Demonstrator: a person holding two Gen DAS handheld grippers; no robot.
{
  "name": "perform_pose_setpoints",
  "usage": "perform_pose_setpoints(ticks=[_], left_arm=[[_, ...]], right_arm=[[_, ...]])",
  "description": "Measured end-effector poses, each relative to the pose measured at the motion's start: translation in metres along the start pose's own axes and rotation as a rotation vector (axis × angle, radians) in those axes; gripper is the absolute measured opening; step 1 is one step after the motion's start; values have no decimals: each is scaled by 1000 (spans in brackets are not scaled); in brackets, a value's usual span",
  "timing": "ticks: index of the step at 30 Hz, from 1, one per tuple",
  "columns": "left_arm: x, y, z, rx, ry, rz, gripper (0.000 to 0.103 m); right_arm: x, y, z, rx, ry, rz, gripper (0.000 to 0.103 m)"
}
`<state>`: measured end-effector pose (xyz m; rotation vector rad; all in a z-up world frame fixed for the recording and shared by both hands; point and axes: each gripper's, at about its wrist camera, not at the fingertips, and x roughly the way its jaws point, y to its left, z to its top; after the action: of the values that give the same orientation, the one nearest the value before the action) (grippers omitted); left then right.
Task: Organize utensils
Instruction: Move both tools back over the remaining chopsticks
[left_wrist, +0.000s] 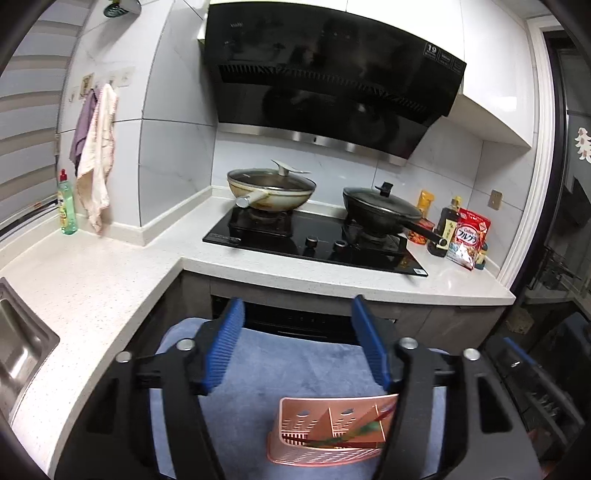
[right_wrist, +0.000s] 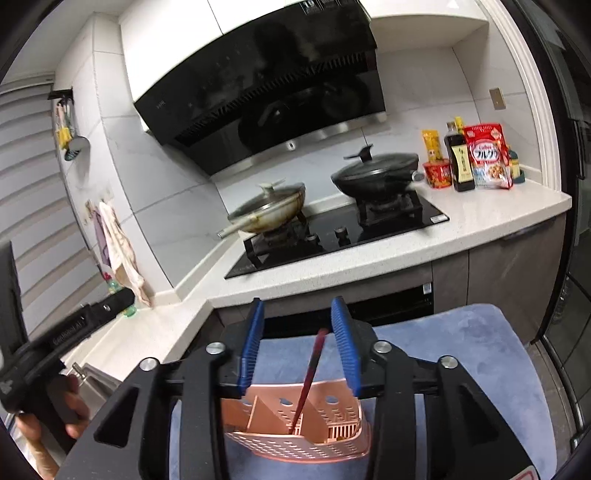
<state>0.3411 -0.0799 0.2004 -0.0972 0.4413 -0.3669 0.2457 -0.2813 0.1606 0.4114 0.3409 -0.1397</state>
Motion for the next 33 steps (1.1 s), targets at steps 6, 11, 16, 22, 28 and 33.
perform_pose_setpoints(ticks=[6,11,16,22,28,33], left_arm=[[-17,3,-7,3,31,22,67],[-35,10,-29,11,92,44,69],[-56,20,-73,39,153,93,72],[-79,37,-145,32,265,131,72],[-98,47,-200,-10,338,129,72],[-110,46,-246,-2,388,158,72]], right_arm=[[-33,10,3,-31,-18,21,42],[-66,14,-15,-57,27,29,45],[-97,10,-57,-105,99,-22,45],[-126,-6,-121,-117,220,-73,45],[-141,-15,-187,-158,317,-150,45],[-148,-19,-244,-169,419,-179,45]])
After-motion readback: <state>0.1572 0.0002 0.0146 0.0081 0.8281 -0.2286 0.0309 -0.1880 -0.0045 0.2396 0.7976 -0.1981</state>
